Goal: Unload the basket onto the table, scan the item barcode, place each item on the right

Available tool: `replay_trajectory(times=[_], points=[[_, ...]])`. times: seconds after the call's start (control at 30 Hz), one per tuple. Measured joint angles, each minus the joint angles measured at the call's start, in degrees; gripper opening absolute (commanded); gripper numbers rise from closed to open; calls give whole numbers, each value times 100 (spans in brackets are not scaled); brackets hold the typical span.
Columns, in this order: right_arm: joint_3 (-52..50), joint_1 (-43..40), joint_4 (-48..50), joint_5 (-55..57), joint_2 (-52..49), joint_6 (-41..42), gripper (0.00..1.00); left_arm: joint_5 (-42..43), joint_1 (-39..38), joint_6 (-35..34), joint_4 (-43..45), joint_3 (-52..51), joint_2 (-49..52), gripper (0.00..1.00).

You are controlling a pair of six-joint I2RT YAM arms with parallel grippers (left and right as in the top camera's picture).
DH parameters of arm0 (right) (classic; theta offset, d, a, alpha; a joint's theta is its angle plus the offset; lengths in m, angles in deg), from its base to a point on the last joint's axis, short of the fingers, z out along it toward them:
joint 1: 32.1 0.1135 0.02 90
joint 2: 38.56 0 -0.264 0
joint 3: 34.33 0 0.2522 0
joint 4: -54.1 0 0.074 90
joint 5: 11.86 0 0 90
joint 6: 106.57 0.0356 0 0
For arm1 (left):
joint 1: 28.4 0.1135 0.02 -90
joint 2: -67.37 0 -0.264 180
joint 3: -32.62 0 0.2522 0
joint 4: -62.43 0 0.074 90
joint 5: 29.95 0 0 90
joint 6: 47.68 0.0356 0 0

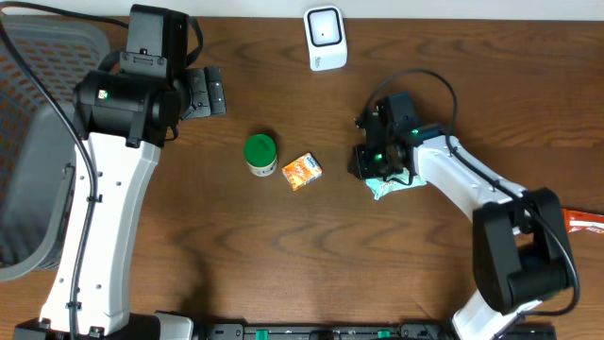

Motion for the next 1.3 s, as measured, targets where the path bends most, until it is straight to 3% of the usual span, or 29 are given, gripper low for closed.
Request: replay_trajectory(times=[0.17, 0.4, 0.53, 0.6, 0.63, 0.77, 0.83, 1.0, 1.3], points=[[-11, -2, -586, 433, -120, 251, 4, 0, 0, 0, -2, 0, 0, 98], [-17, -2, -2273, 1281, -118, 155, 4, 0, 0, 0, 0, 0, 0, 98], [-13, -15, -2518, 1687, -116, -9, 20, 0, 0, 0, 0, 0, 0, 98], [109, -20, -2614, 1574, -111, -208, 58, 0, 0, 0, 0, 0, 0, 98], [223, -20, -2660, 1469, -94, -326, 68, 0, 0, 0, 0, 0, 0, 98], [962, -31, -2865, 933, 201, -863, 86, 0, 0, 0, 0, 0, 0, 98], [1279, -72, -2874, 820, 483, -1215, 91, 0, 0, 0, 0, 0, 0, 98], [1515, -466, -2776, 938, 872, -2205, 92, 0, 0, 0, -2, 0, 0, 98], [1502, -1587, -2706, 391, -557, -3254, 93, 0, 0, 0, 0, 0, 0, 98]])
